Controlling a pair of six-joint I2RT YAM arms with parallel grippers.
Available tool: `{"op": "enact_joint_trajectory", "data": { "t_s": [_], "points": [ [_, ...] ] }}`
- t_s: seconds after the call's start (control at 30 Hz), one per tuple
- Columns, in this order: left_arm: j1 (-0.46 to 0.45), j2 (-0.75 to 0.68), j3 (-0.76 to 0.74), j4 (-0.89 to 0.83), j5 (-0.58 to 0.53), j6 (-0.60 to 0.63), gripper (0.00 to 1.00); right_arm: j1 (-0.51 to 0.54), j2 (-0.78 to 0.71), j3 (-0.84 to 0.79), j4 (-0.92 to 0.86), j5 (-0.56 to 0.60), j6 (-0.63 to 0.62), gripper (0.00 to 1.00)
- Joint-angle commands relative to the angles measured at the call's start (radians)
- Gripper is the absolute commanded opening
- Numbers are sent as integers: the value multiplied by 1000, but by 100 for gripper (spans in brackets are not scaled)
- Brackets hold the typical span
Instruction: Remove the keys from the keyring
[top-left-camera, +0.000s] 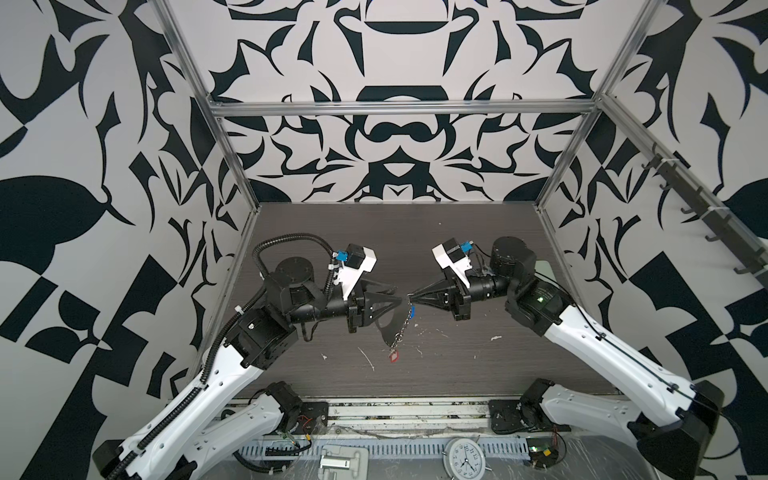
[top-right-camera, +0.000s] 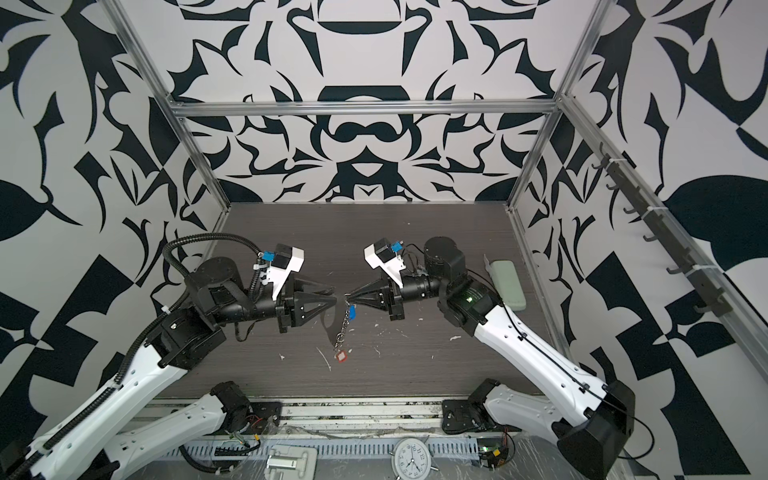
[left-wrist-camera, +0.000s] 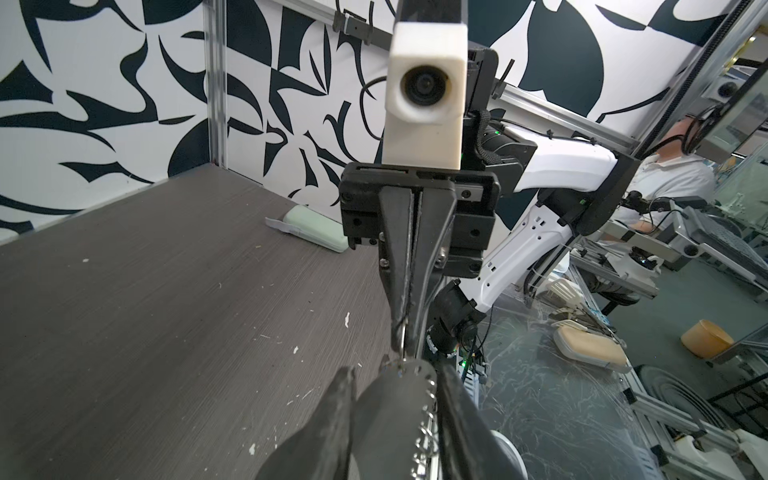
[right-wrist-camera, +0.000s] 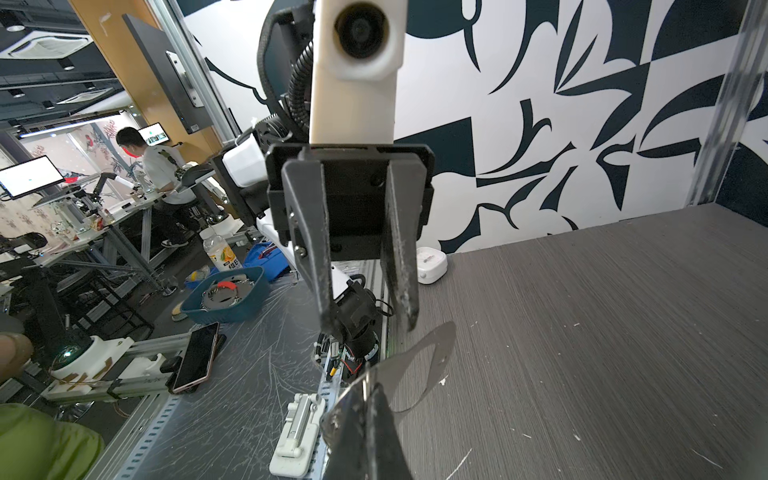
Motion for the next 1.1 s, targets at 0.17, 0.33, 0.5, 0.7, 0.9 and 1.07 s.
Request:
{"op": "enact_joint_trajectory", "data": {
  "t_s": [0.17, 0.33, 0.5, 0.7, 0.9, 1.07],
  "points": [
    [-4, 17, 7, -19, 17, -5, 43, -6, -25, 24, 135, -32, 56, 0],
    [-4, -12, -45, 34, -18, -29, 49, -6, -48, 12, 149, -28, 54, 0],
    [-3, -26, -100, 91, -58, -67, 56, -5, -53, -10, 224, -29, 95, 0],
    [-4, 7, -123, 164, -21, -114, 58, -6, -34, -41, 354, -39, 187, 0],
    [-2, 1, -144, 231, 25, -143, 39, -5, -36, -48, 349, -37, 183, 0],
    [2, -1, -114, 174, 28, -134, 25, -5, -39, -30, 260, -34, 125, 0]
  ]
}}
